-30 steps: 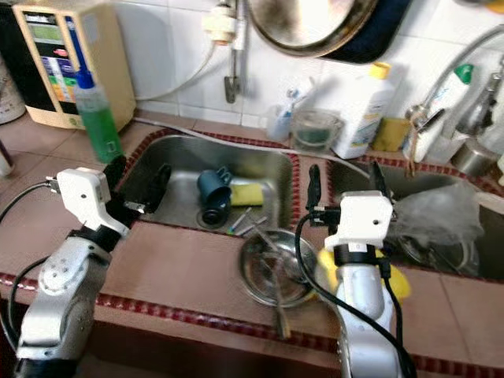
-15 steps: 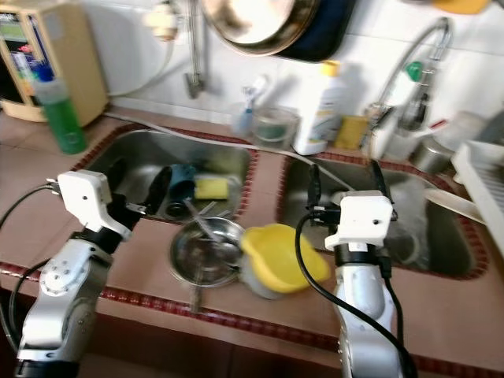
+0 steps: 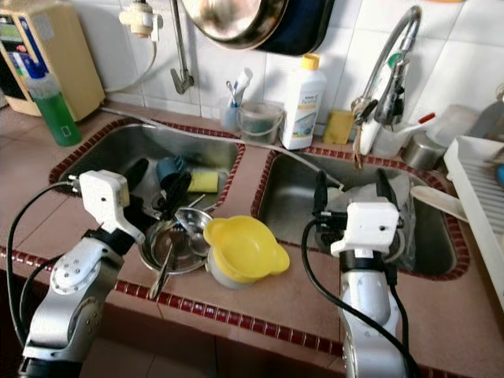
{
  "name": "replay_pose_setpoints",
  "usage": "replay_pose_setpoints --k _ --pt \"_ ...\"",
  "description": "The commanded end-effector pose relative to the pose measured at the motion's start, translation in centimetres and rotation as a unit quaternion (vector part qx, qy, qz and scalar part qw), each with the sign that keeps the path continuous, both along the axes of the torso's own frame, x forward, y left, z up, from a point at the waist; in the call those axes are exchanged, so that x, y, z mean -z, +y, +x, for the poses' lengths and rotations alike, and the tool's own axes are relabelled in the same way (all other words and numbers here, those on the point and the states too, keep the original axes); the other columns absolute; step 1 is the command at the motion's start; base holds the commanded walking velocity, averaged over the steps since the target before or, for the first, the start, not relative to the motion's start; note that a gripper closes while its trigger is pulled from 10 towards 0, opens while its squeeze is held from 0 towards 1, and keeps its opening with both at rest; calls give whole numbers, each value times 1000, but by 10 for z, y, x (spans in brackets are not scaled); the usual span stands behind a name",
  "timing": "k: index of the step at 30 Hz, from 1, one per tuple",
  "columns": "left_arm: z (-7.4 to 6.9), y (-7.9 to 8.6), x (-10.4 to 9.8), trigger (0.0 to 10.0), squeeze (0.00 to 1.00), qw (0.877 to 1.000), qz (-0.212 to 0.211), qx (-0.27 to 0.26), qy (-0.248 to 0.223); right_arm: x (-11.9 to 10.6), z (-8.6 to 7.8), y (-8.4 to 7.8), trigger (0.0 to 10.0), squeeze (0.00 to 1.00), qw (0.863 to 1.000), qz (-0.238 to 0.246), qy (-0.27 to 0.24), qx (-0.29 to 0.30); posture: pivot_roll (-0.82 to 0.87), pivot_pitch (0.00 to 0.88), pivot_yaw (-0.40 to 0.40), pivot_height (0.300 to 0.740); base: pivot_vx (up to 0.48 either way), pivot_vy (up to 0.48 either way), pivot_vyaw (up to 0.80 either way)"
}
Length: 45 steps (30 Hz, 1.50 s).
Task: Kitchen organization
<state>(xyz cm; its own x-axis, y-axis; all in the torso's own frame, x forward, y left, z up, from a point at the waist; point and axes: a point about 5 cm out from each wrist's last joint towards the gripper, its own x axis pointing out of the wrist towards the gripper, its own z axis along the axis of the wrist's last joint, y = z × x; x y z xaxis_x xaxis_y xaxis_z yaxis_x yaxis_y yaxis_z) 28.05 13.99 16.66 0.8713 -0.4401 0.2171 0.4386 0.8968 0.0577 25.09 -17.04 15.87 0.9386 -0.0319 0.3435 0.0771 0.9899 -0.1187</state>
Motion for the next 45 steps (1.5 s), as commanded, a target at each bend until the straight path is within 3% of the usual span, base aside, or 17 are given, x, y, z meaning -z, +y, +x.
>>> replay_pose_setpoints --k 1,12,16,20,24,30,38,40,45 --pt "-3 -5 -5 10000 0 1000 13 21 -7 1 -1 0 10000 0 1000 6 7 -6 17 0 -13 740 0 0 0" --pt "-15 -15 -24 10000 0 993 61 96 -22 11 -4 -8 10000 0 999 20 39 -22 15 13 -12 740 0 0 0" --pt "-16 -19 -24 10000 0 993 55 104 -18 13 -3 -8 10000 0 998 30 45 -30 18 12 -16 740 0 0 0" --pt "-15 -14 -16 10000 0 996 42 80 -5 16 -2 -2 10000 0 993 50 69 -79 16 12 -18 740 0 0 0" --pt "-20 -7 -2 10000 0 997 38 59 15 21 -7 0 10000 0 981 46 106 -157 18 13 -28 740 0 0 0" --pt "-29 -6 4 10000 0 995 57 81 12 26 -11 -8 10000 0 974 42 130 -181 22 12 -43 740 0 0 0" --pt "-40 1 3 10000 0 987 77 141 19 28 -20 -11 10000 0 950 49 170 -255 23 13 -56 740 0 0 0" --pt "-45 -3 0 10000 0 981 86 173 16 28 -25 -13 10000 0 938 47 189 -285 22 15 -58 740 0 0 0" --pt "-52 -13 -6 10000 0 972 92 214 8 26 -27 -19 10000 0 927 50 208 -309 17 20 -55 740 0 0 0"
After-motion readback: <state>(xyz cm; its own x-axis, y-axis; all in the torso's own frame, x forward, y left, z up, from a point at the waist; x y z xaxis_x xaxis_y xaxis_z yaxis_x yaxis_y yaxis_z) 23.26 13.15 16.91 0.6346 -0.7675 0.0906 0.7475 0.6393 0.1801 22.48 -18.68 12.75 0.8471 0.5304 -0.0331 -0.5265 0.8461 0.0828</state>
